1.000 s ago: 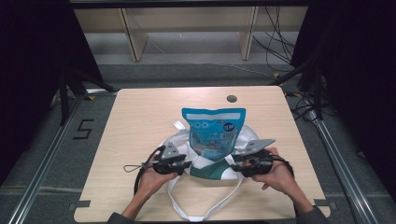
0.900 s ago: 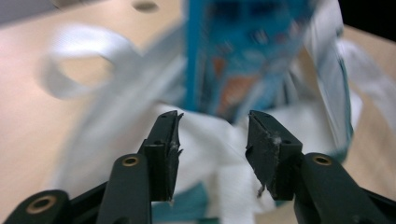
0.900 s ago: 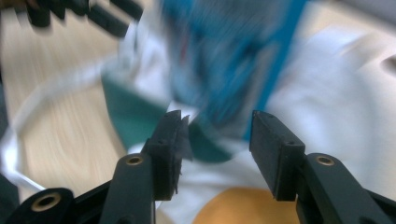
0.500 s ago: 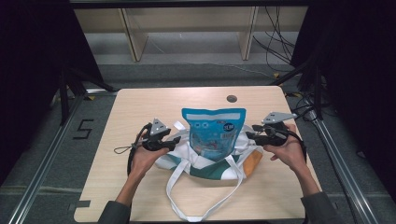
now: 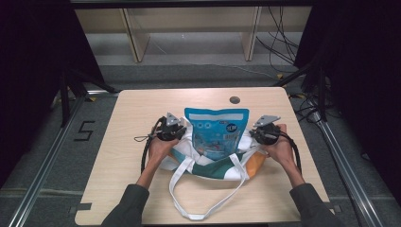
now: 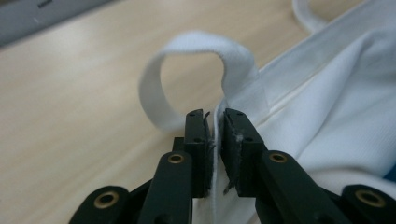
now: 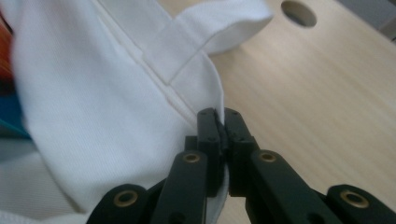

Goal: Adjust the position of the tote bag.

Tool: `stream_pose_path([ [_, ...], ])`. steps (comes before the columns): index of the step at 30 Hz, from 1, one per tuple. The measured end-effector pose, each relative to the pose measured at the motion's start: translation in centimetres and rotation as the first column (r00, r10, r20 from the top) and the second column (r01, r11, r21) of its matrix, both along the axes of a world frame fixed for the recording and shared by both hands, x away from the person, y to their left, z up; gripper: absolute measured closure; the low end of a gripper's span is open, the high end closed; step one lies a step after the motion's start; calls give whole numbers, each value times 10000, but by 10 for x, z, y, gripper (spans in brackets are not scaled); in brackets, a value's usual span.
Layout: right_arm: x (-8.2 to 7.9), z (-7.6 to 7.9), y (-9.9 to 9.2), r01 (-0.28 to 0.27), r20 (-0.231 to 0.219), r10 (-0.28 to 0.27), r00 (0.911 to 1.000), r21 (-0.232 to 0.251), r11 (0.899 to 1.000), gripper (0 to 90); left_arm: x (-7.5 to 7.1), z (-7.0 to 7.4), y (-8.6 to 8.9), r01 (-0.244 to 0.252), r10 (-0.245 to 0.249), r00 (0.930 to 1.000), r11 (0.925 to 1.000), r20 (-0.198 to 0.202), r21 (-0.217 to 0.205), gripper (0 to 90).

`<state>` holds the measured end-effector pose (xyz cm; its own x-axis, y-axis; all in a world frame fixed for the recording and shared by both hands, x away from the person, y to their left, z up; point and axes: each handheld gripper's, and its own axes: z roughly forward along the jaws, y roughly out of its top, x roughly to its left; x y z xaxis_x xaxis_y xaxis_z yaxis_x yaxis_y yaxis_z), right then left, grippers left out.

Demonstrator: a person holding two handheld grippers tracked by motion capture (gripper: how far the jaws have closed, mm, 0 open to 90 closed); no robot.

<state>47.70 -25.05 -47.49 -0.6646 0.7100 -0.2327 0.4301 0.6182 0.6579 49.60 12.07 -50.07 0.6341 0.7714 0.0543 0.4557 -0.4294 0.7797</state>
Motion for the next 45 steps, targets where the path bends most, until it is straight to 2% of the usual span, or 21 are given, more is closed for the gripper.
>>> stream_pose_path([
  [1, 1, -5, 0, 30, -23, -31, 10000, -99, 9999, 877, 1, -6, 1, -48, 43, 9999, 9995, -167, -311, 803],
  [6, 2, -16, -3, 295, -209, -290, 9994, 237, 9993, 879, 4, -13, 4, 31, -60, 9991, 9977, -428, -670, 810],
  [9, 1, -17, -2, 152, 2, -152, 9999, -13, 9999, 876, 4, -10, 9, -390, 317, 9975, 9923, -634, -1172, 765],
  [12, -1, -14, -5, 330, -185, -322, 9993, 416, 9986, 843, 1, 1, 12, -493, 424, 9974, 9913, -583, -1217, 714],
  [16, -8, 4, -12, 475, 233, -504, 9985, 1117, 9926, 742, -10, 25, 12, -577, 587, 9983, 9753, -18, -2132, 690],
  [18, -14, 17, -16, 392, 827, -518, 9952, 1471, 9884, 726, -19, 37, 13, -401, 460, 9986, 9785, 246, -2023, 685],
  [19, -27, 32, -18, 183, 1100, -421, 9930, 2090, 9777, 726, -31, 44, 13, -161, 228, 9990, 9851, 372, -1710, 685],
  [21, -32, 36, -19, 52, 1179, -318, 9925, 2195, 9756, 726, -37, 45, 13, -94, 156, 9992, 9857, 357, -1684, 686],
  [23, -51, 47, -14, -607, 889, 380, 9953, 2688, 9613, 753, -50, 46, 12, 26, 18, 9996, 9871, 274, -1603, 703],
  [25, -58, 47, -9, -743, 675, 582, 9960, 2678, 9606, 762, -65, 43, 9, 230, -208, 9996, 9920, 192, -1243, 707],
  [26, -67, 42, 2, -1201, 442, 1133, 9926, 2138, 9695, 770, -75, 38, 3, 399, -386, 9992, 9923, 133, -1173, 712],
  [28, -69, 37, 6, -1323, 354, 1278, 9912, 1938, 9721, 779, -80, 35, 2, 487, -483, 9988, 9932, 67, -1053, 715],
  [29, -69, 28, 12, -1410, -75, 1448, 9894, 1827, 9730, 805, -85, 32, 0, 720, -714, 9974, 9935, 106, -878, 730],
  [31, -68, 26, 13, -1547, -97, 1591, 9872, 1817, 9711, 828, -88, 29, -2, 690, -687, 9976, 9936, 56, -895, 740],
  [32, -70, 25, 13, -1597, -481, 1705, 9842, 1758, 9714, 843, -90, 27, -4, 715, -721, 9974, 9922, -26, -1017, 747],
  [35, -86, 16, 14, -1877, -664, 1941, 9787, 922, 9779, 866, -99, 16, -8, 1185, -1193, 9928, 9906, -77, -691, 788],
  [37, -90, 13, 15, -1909, -717, 1969, 9778, 825, 9781, 868, -101, 13, -8, 1255, -1264, 9919, 9900, -98, -648, 803],
  [40, -98, 1, 16, -2173, -1105, 2228, 9686, 590, 9743, 872, -104, 1, -8, 1226, -1245, 9915, 9913, -385, -469, 829],
  [42, -102, -18, 19, -2303, -2039, 2251, 9527, -19, 9731, 898, -103, -13, -10, 1531, -1521, 9867, 9881, -579, 128, 833],
  [43, -103, -23, 18, -2429, -1872, 2447, 9514, 327, 9695, 897, -103, -17, -10, 1377, -1387, 9896, 9901, -370, -289, 838],
  [45, -101, -23, 18, -2258, -1692, 2278, 9589, 310, 9737, 891, -104, -15, -12, 1229, -1238, 9907, 9922, -556, -192, 843],
])
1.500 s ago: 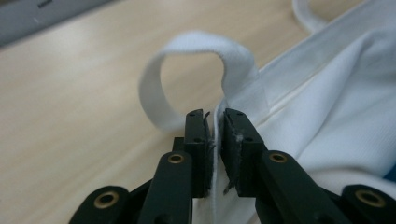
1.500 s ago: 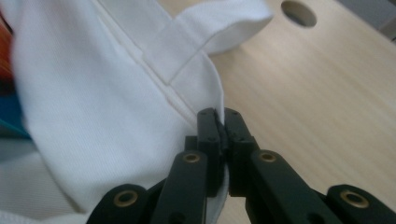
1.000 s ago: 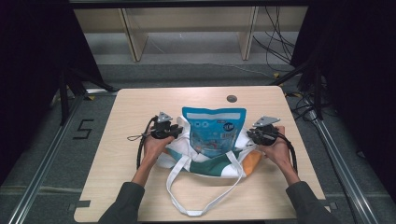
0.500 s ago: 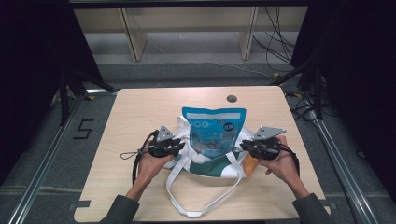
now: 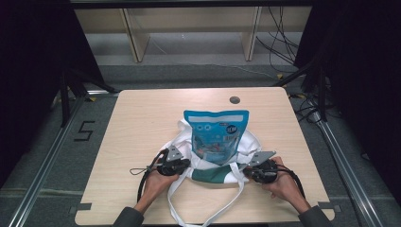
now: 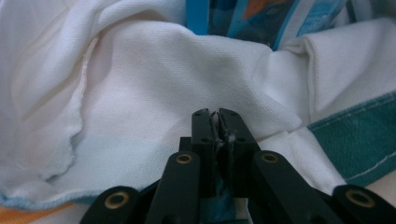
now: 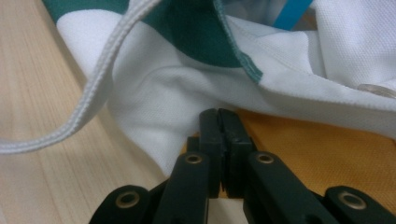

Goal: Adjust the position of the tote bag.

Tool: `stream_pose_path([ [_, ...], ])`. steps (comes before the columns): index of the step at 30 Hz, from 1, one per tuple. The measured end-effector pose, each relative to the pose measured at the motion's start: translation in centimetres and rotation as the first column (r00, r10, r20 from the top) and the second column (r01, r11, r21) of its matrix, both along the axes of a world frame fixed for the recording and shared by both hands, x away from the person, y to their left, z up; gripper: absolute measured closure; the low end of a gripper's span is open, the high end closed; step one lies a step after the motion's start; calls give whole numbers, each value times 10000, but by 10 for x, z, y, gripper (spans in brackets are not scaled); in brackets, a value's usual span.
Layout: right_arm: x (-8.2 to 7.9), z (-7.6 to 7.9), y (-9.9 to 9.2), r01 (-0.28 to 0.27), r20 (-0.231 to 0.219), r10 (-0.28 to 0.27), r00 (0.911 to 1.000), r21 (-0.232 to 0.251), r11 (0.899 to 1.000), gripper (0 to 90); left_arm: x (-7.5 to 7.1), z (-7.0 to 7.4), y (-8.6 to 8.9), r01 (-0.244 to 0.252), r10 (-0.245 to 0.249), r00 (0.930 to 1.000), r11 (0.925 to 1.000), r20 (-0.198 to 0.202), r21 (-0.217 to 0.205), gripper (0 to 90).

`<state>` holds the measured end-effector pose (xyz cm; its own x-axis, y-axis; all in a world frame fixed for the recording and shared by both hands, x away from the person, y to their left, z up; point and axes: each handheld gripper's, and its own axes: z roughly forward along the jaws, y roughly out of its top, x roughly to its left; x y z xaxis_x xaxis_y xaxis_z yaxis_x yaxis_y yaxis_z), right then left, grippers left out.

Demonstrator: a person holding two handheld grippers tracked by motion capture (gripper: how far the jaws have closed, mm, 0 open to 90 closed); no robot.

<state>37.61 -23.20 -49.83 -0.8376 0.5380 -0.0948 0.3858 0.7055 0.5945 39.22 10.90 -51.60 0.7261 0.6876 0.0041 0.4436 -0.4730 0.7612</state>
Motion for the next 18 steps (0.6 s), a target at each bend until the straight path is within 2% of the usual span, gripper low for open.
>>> stream_pose_path([
  [1, 0, 1, 1, -3, -5, 2, 10000, -152, 9999, 883, -1, 0, -2, 18, -19, 9999, 9999, 108, 108, 843],
  [2, -3, 4, 2, 334, -45, -336, 9994, -344, 9988, 866, -3, 1, -4, -10, 3, 9996, 9997, 272, 250, 842],
  [3, -10, 21, 0, 453, 38, -453, 9990, -193, 9988, 852, -2, 3, -3, 227, -249, 9989, 9982, 394, 563, 841],
  [4, -12, 31, -3, 465, 271, -467, 9985, 89, 9989, 852, -1, 2, -4, -3, -1, 9997, 9999, 233, 169, 836],
  [5, -12, 31, -3, 465, 271, -467, 9985, 89, 9989, 852, -1, 2, -4, -3, -1, 9997, 9999, 233, 169, 835],
  [6, -10, 38, -6, 2, 845, -35, 9964, 391, 9992, 852, 0, 3, -1, 122, -130, 9996, 9994, 261, 336, 835],
  [7, -11, 50, -9, 161, 1107, -250, 9935, 803, 9966, 853, 0, 3, -2, 17, -19, 9998, 10000, 219, 93, 834],
  [8, -9, 61, -14, 318, 1356, -512, 9894, 1421, 9893, 854, 0, 4, -2, -7, 5, 9998, 10000, 196, 78, 832],
  [9, -6, 64, -14, 358, 1622, -640, 9847, 1713, 9846, 856, 0, 11, -1, -69, 74, 9997, 9997, 217, -235, 833],
  [10, -3, 65, -14, 379, 1826, -705, 9807, 1763, 9836, 856, 0, 11, -1, -69, 74, 9997, 9997, 217, -235, 835],
  [12, 1, 62, -12, 510, 1889, -861, 9782, 1831, 9818, 854, -2, 19, -2, -189, 208, 9995, 9971, 246, -733, 833],
  [13, 6, 59, -8, 385, 1857, -743, 9798, 1897, 9811, 853, -4, 23, -2, -116, 143, 9995, 9951, 269, -986, 829],
  [14, 11, 52, -3, 305, 1549, -633, 9859, 2060, 9781, 850, -7, 26, -4, -178, 210, 9995, 9926, 253, -1199, 828],
  [15, 13, 49, 0, 268, 1332, -554, 9895, 2075, 9779, 850, -11, 30, -7, 54, -16, 9995, 9925, 313, -1217, 827],
  [16, 14, 42, 5, 219, 973, -422, 9944, 2016, 9792, 852, -16, 33, -11, 178, -140, 9995, 9909, 295, -1332, 824],
  [17, 14, 38, 8, 55, 925, -218, 9955, 1724, 9850, 861, -20, 34, -16, 345, -308, 9992, 9863, 254, -1614, 822],
  [18, 11, 31, 13, -71, 956, -44, 9954, 1189, 9929, 866, -26, 36, -22, 622, -593, 9980, 9855, 227, -1580, 816],
])
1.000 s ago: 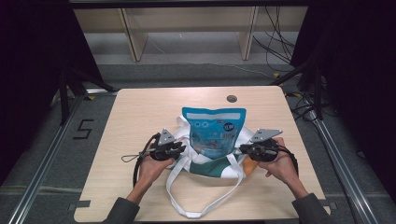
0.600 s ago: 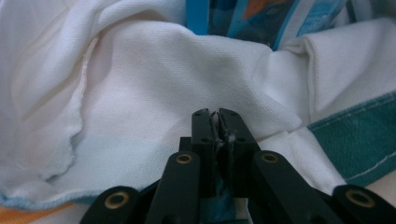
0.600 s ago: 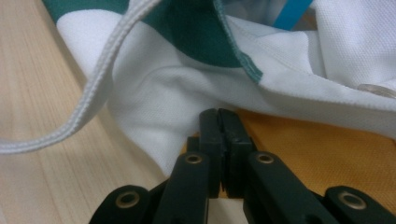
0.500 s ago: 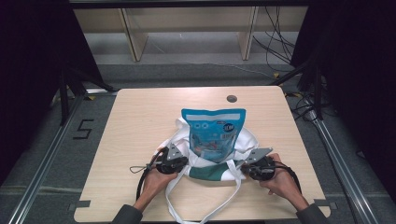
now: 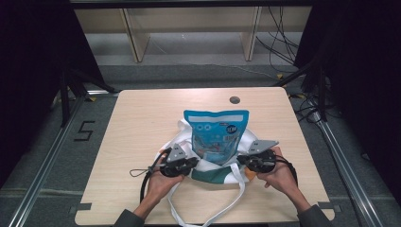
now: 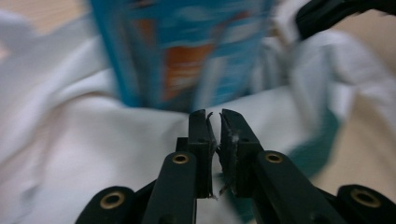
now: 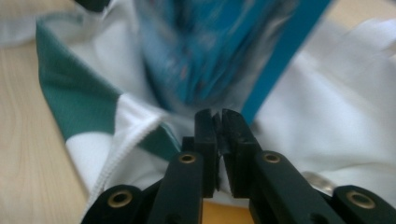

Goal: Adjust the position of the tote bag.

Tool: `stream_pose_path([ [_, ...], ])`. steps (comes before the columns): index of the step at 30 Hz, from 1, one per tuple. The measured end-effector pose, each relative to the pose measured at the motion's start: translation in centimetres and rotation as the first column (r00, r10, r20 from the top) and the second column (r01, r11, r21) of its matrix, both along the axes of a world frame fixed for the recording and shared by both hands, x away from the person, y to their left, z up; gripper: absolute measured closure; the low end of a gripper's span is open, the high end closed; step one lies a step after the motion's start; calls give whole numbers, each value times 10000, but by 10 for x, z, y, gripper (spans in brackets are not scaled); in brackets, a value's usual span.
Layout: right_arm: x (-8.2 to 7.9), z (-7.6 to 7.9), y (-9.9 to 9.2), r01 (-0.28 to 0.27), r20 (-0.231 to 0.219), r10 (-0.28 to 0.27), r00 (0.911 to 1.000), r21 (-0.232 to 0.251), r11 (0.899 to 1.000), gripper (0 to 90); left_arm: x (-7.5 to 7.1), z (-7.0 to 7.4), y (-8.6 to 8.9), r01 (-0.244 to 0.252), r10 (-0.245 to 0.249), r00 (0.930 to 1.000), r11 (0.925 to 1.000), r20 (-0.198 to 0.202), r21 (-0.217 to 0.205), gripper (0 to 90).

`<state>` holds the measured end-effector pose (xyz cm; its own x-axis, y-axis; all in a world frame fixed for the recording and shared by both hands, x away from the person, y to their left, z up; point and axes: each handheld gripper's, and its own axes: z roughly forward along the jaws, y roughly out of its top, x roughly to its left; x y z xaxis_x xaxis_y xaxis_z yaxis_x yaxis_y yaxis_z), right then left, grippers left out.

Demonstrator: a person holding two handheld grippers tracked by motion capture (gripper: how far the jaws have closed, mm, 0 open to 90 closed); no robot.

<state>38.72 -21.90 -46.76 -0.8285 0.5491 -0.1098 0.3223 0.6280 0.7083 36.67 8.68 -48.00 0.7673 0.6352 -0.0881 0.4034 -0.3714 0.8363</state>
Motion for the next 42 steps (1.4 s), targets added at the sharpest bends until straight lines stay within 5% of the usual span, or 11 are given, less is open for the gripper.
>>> stream_pose_path([
  [2, -3, -9, 3, -42, -211, 34, 9998, -383, 9993, 869, -13, -7, -21, 878, -893, 9959, 9935, 171, 731, 817],
  [3, -3, -9, 3, -42, -211, 34, 9998, -383, 9993, 869, -13, -7, -21, 878, -893, 9959, 9935, 171, 731, 824],
  [4, -6, -15, 6, -33, -359, 11, 9994, -627, 9980, 876, -16, -25, -33, 940, -964, 9953, 9847, 93, 1467, 838],
  [5, -6, -15, 6, -33, -359, 11, 9994, -627, 9980, 876, -16, -25, -33, 940, -964, 9953, 9847, 93, 1467, 876],
  [6, -7, -17, 8, -77, -490, 38, 9988, -787, 9969, 882, -19, -36, -38, 1027, -1024, 9947, 9905, -84, 916, 876],
  [10, -2, -29, 15, -114, -367, 72, 9993, -1148, 9933, 894, -18, -36, -39, 965, -950, 9952, 9926, -226, 740, 893],
  [17, -4, -24, 10, -37, -291, 14, 9996, -801, 9968, 862, -18, -23, -32, 842, -860, 9963, 9882, 90, 1277, 832],
  [22, -1, 1, -12, 780, 242, -793, 9966, 523, 9956, 838, -12, -15, -16, 463, -482, 9986, 9960, 226, 767, 822],
  [24, -1, 2, -15, 886, 227, -899, 9957, 539, 9946, 838, -10, -14, -9, 322, -328, 9994, 9978, 107, 584, 818],
  [32, 6, -28, -5, 1096, -470, -1132, 9925, -733, 9913, 871, -3, -26, 1, -196, 171, 9997, 9865, 172, 1629, 832],
  [42, 33, -31, -2, 1475, -241, -1500, 9884, -841, 9855, 878, 23, -38, -6, -390, 386, 9992, 9879, 58, 1503, 868],
])
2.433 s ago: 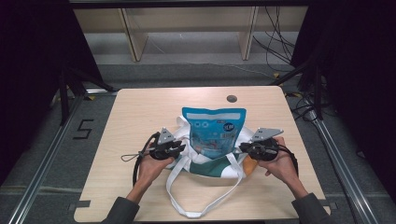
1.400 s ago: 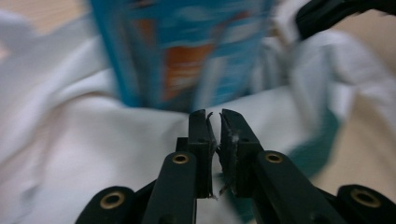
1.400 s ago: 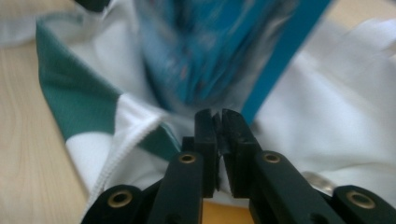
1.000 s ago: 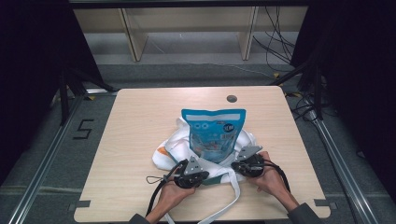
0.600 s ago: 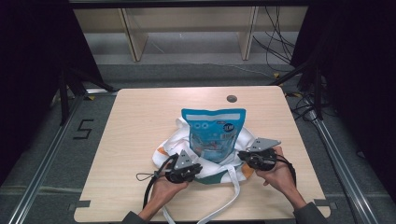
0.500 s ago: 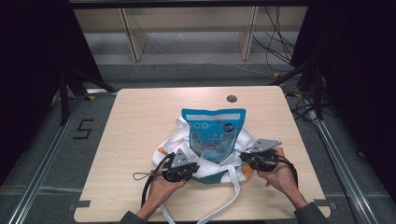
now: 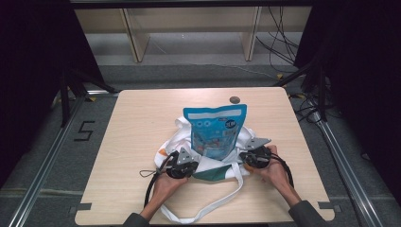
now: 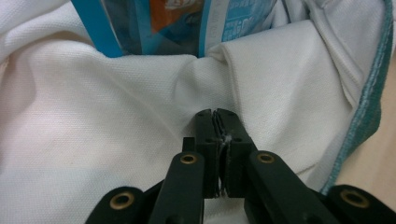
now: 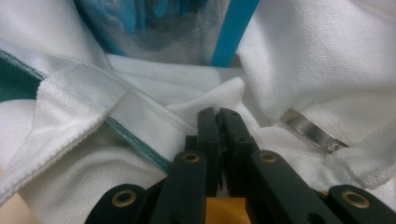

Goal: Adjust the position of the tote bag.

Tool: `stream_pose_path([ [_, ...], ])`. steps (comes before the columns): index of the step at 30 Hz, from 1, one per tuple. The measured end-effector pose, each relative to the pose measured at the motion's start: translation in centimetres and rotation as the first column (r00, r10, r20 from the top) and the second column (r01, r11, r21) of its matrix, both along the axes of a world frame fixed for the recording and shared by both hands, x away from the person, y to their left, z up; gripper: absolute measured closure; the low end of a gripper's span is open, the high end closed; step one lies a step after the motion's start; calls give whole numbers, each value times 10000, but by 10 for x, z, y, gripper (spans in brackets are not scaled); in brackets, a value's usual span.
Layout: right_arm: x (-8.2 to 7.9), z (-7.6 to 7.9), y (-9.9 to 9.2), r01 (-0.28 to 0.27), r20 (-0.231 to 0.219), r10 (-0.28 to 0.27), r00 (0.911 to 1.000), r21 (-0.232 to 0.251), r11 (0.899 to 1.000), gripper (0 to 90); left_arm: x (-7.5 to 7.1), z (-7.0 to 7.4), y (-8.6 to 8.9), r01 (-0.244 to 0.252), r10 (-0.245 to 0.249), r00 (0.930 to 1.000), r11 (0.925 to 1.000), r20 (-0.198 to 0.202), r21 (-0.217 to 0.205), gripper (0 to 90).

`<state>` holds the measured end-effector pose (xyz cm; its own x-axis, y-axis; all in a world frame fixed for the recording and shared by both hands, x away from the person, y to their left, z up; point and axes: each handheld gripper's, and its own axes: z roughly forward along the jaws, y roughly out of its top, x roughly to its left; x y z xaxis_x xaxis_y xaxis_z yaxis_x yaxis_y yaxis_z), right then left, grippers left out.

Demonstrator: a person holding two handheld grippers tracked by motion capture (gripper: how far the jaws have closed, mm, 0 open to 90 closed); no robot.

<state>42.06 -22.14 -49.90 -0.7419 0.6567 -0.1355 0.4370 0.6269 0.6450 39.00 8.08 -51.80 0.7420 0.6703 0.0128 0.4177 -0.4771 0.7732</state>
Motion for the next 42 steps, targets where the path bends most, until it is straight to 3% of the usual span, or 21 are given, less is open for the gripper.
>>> stream_pose_path([
  [1, 5, -2, 1, 70, 241, -72, 9997, 59, 10000, 878, 0, 0, 0, 0, 0, 10000, 10000, 0, 0, 867],
  [4, 14, -1, 2, 109, 193, -110, 9998, 63, 9999, 877, 12, 0, 0, -152, 150, 9998, 9998, 142, 104, 867],
  [5, 20, 0, 3, 216, 71, -216, 9997, -4, 9998, 878, 15, -2, -2, -307, 309, 9992, 9995, 265, -82, 867],
  [6, 25, -2, 5, 337, 245, -340, 9991, 123, 9994, 878, 20, -2, -1, -384, 382, 9987, 9992, 349, 51, 868],
  [10, 45, -3, 5, 616, 199, -623, 9979, 369, 9974, 878, 35, -2, -3, -612, 617, 9977, 9979, 290, -193, 868],
  [12, 52, -3, 6, 761, 167, -768, 9969, 412, 9963, 878, 41, -2, -2, -676, 676, 9972, 9977, 307, -18, 871],
  [14, 54, -2, 6, 842, 36, -844, 9964, 378, 9957, 878, 45, -2, -3, -720, 725, 9972, 9972, 197, -220, 872],
  [15, 56, -4, 6, 823, 263, -837, 9961, 482, 9954, 878, 48, -2, -2, -742, 746, 9970, 9971, 213, -158, 874],
  [17, 57, -2, 5, 822, 47, -825, 9966, 365, 9959, 878, 51, -2, -2, -768, 772, 9967, 9969, 249, -166, 874],
  [18, 59, -4, 6, 1011, 94, -1019, 9947, 656, 9927, 879, 53, -2, -2, -716, 718, 9972, 9974, 194, -116, 873],
  [21, 64, -5, 3, 929, 276, -953, 9951, 763, 9927, 879, 54, -2, -3, -734, 736, 9968, 9973, 317, -71, 873],
  [22, 65, -3, 1, 953, -156, -944, 9954, 801, 9922, 879, 54, -1, -2, -678, 675, 9971, 9977, 340, 89, 873],
  [23, 65, -3, 1, 953, -156, -944, 9954, 801, 9922, 879, 54, -1, -2, -678, 675, 9971, 9977, 340, 89, 873],
  [25, 65, -3, 0, 920, -165, -910, 9957, 770, 9928, 878, 55, -1, -2, -637, 635, 9974, 9980, 345, 56, 872],
  [26, 65, -6, 2, 990, 161, -1011, 9947, 978, 9903, 879, 55, -2, -2, -622, 624, 9978, 9980, 237, -100, 871],
  [30, 65, -4, 0, 931, -47, -930, 9957, 822, 9923, 879, 55, -2, -3, -712, 715, 9968, 9974, 351, -118, 869],
  [31, 65, -8, 4, 1227, 20, -1240, 9923, 1301, 9839, 879, 56, -2, -3, -658, 663, 9973, 9977, 305, -153, 867],
  [35, 71, -5, -1, 967, 88, -980, 9951, 944, 9908, 879, 60, -2, -3, -699, 701, 9971, 9975, 296, -77, 865],
  [36, 74, -7, 0, 1024, 308, -1060, 9939, 1014, 9896, 879, 61, -2, -3, -730, 732, 9969, 9973, 304, -85, 865],
  [41, 76, -6, 2, 1165, 113, -1181, 9929, 964, 9885, 878, 62, -3, -4, -788, 794, 9963, 9967, 322, -172, 860],
  [42, 78, -5, 1, 1013, 251, -1037, 9943, 852, 9912, 878, 62, -2, -4, -798, 803, 9962, 9966, 329, -183, 858],
])
